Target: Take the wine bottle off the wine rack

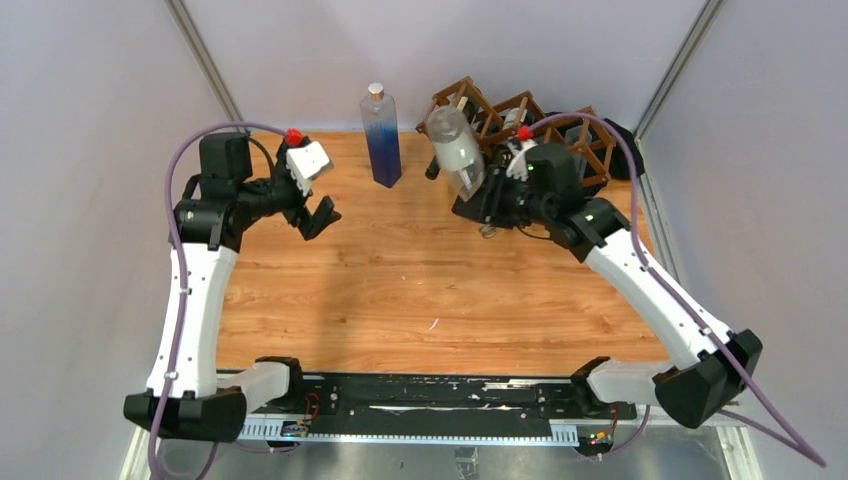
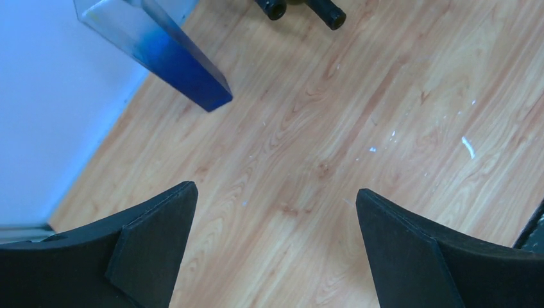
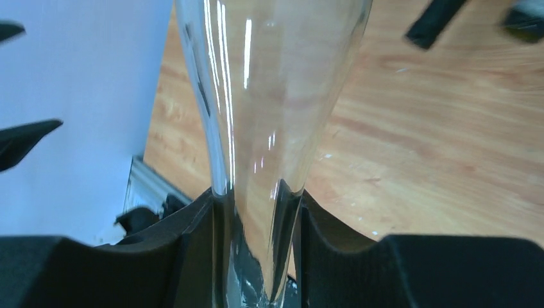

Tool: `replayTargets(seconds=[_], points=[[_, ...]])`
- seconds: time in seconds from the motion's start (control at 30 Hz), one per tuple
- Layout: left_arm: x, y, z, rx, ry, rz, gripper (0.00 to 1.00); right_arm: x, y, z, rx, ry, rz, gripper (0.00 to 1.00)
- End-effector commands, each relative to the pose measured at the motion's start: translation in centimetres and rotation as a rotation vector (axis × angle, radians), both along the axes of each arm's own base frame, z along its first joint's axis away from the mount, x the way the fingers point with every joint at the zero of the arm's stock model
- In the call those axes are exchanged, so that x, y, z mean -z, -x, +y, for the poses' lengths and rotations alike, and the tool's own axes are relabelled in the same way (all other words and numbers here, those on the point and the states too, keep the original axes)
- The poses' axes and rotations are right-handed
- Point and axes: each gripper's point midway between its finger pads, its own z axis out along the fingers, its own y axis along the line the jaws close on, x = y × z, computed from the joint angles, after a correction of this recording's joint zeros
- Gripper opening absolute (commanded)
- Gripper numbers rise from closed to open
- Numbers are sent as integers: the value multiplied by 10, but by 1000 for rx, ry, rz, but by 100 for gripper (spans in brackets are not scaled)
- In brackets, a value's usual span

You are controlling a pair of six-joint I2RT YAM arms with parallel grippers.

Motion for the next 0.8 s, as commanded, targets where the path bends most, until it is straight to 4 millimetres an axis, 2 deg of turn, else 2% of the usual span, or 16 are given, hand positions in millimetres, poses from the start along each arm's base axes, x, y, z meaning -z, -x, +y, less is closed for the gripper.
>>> replayTargets(seconds=[0.0,0.1,0.13,0.23,0.53,0.77], points=[[0,17,-3,142,-165,-192,100,-72,17,50,-198,-100,-242,0],[12,31,-8,253,-310,-319,100,-65,31,74,-282,-93,-215,0],[22,34,-8,297,-373,-355,100,-62,36,83,-312,-91,-203,0],[37,45,-16,386,-460,-426,100,-56,50,97,-378,-90,-170,0],[57,48,-42,457,-506,-567,100,-34,101,125,-600,-103,-52,0],[68,55,-66,503,-514,-653,100,-16,135,138,-736,-75,19,0]])
